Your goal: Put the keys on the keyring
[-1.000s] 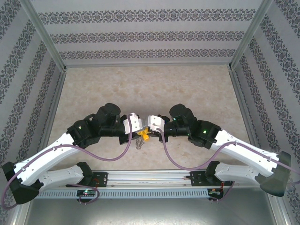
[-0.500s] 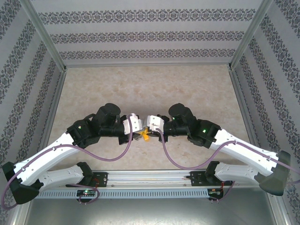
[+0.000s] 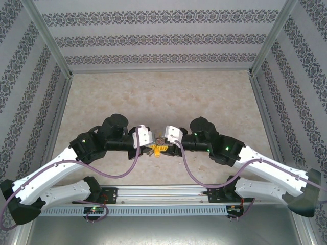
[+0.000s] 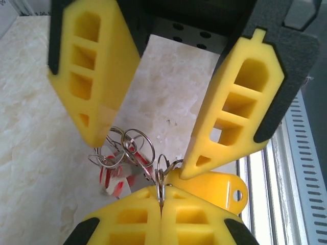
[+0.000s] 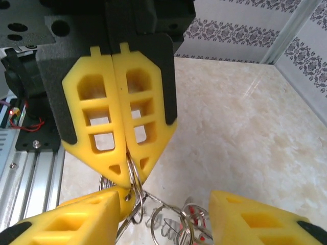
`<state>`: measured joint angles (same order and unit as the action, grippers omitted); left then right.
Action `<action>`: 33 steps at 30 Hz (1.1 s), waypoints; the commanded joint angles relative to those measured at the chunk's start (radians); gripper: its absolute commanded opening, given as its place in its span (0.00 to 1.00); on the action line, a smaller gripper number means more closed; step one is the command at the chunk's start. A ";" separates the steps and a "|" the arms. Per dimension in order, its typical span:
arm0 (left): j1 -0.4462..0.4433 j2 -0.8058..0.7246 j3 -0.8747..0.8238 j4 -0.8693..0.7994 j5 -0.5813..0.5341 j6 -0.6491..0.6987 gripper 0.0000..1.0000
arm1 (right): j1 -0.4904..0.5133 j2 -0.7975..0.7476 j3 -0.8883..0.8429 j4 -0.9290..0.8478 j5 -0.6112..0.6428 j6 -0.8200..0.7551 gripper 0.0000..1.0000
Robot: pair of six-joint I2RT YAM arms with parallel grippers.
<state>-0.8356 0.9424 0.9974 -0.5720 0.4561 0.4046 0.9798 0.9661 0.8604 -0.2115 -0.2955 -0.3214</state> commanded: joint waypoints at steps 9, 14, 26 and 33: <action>0.016 -0.040 -0.035 0.120 0.011 -0.035 0.00 | 0.006 -0.047 -0.064 0.109 -0.074 0.142 0.30; 0.016 -0.054 -0.040 0.130 0.002 -0.036 0.00 | 0.007 -0.035 -0.064 0.078 -0.075 0.154 0.25; 0.017 -0.057 -0.046 0.139 -0.007 -0.035 0.00 | 0.007 -0.043 -0.099 0.092 -0.114 0.190 0.26; 0.018 -0.067 -0.049 0.141 -0.009 -0.040 0.00 | 0.007 0.010 -0.069 0.089 -0.117 0.176 0.16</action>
<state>-0.8291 0.9035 0.9424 -0.5182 0.4389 0.3805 0.9791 0.9535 0.7788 -0.1211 -0.3820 -0.1516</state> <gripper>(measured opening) 0.048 0.169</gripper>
